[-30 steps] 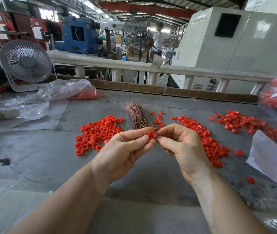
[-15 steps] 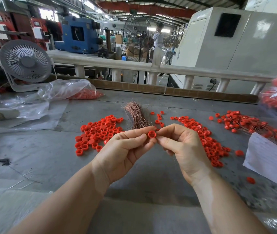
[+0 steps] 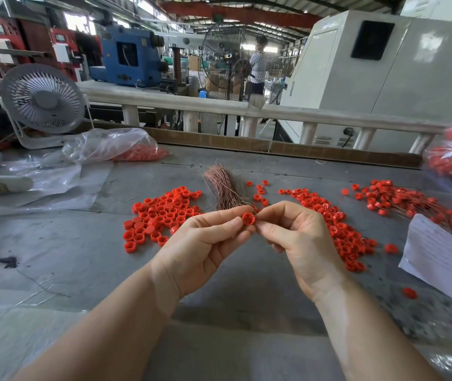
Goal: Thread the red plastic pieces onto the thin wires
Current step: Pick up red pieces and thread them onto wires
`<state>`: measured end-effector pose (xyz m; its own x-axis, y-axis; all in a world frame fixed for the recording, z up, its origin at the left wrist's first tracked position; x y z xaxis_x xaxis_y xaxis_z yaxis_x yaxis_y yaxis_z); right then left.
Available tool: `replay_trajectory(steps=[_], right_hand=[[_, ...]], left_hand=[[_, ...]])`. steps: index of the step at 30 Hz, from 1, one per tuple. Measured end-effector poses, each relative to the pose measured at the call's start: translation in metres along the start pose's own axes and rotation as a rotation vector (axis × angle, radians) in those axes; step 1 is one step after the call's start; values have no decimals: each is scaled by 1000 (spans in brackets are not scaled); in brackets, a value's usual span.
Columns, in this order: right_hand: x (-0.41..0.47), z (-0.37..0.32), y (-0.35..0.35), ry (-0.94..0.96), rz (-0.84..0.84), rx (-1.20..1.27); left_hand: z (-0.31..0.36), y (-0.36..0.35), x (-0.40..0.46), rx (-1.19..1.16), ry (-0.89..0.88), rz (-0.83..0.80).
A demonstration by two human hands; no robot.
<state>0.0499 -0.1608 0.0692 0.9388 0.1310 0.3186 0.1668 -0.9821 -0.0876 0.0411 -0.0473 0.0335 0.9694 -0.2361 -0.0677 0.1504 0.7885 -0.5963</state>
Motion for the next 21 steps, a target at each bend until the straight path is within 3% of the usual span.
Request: replay_trajectory(steps=[21], right_hand=[[0,4,0,-29,-8,-23]], left_hand=[[1,-1,0,-18,-33,-21]])
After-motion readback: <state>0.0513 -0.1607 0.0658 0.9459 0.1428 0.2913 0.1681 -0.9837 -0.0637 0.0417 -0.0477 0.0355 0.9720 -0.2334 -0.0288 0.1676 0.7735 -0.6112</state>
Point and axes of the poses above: each hand's wrist, its own x-axis towards the middle knuckle, its own y-axis out of the back of the hand, z = x × y, the point moved 9 cm from there along x, towards the middle knuckle, and after that the axes turned 3 degrees about x, right-handed, at the moved point
